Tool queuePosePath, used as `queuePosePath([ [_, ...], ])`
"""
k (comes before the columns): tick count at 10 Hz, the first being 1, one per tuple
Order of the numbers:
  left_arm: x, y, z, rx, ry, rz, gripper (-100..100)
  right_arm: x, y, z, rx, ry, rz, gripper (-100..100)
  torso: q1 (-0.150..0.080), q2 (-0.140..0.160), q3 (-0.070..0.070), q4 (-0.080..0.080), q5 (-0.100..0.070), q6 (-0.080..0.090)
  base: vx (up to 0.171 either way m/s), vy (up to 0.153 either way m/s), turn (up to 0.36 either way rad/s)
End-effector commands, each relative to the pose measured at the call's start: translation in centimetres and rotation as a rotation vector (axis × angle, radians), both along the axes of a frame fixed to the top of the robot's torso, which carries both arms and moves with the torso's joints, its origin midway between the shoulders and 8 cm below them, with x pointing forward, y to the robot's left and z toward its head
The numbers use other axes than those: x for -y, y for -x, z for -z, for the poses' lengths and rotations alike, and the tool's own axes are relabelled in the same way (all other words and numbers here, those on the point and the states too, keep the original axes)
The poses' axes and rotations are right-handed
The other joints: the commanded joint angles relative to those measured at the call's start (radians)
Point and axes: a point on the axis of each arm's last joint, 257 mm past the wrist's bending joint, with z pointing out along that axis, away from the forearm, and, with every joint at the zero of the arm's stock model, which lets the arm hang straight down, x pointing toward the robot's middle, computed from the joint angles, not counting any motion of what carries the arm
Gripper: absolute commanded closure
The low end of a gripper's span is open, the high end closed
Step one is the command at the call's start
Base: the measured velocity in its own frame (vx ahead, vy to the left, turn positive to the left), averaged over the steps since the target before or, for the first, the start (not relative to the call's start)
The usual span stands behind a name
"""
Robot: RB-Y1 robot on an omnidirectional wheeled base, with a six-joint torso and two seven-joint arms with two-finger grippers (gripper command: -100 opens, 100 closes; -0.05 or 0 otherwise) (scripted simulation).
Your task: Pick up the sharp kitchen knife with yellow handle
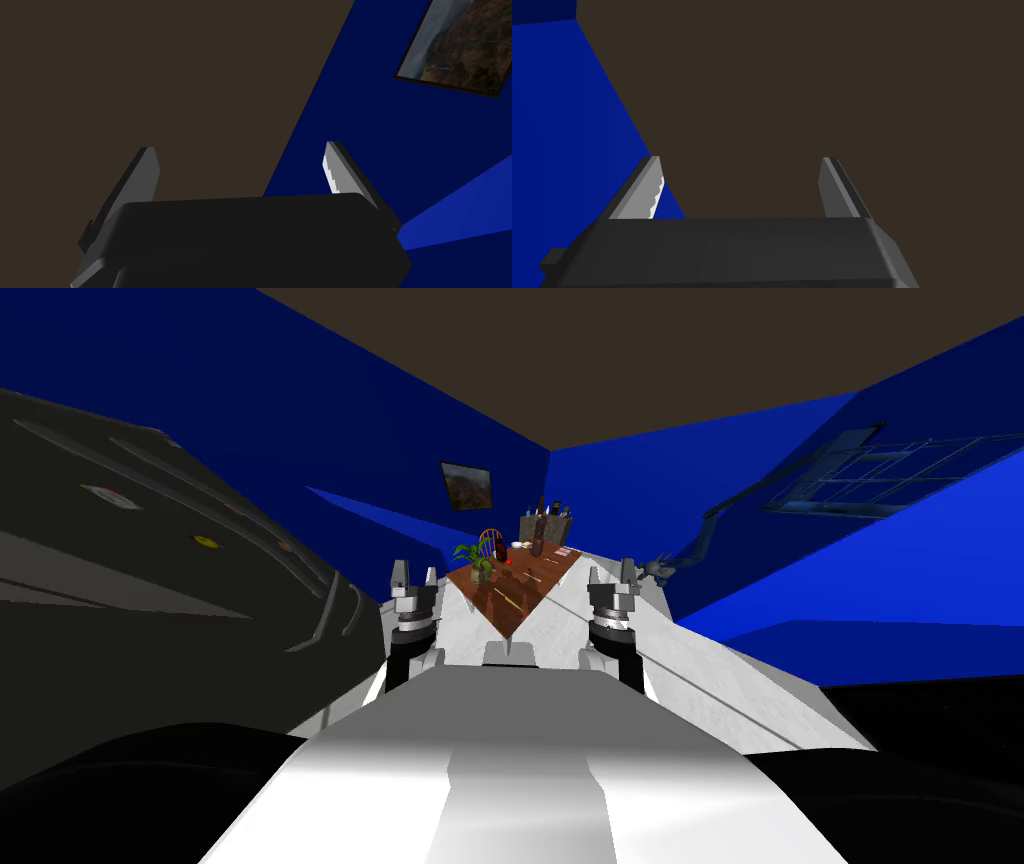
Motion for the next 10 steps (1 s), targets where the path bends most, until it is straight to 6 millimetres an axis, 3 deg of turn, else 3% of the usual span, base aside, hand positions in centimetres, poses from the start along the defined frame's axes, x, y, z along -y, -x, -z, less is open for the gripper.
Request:
queuePosePath([
  [1,0.1,-0.2,0.7,-0.02,-0.032,0.021,-100,0.0,0.0,0.0,0.0,0.0,0.0,0,0.0,0.0,0.0,0.0,0.0,0.0,-0.029,-0.003,-0.15],
  [6,-0.9,-0.9,4.2,-0.104,-0.084,0.061,-100,0.0,0.0,0.0,0.0,0.0,0.0,0,-0.002,0.006,0.004,0.001,0.0,0.0,-0.083,-0.022,-0.18],
  [10,-3.4,-1.4,9.0,-0.219,-0.097,0.077,-100,0.0,0.0,0.0,0.0,0.0,0.0,0,-0.002,0.007,0.004,0.002,0.0,0.0,-0.09,-0.039,-0.295],
])
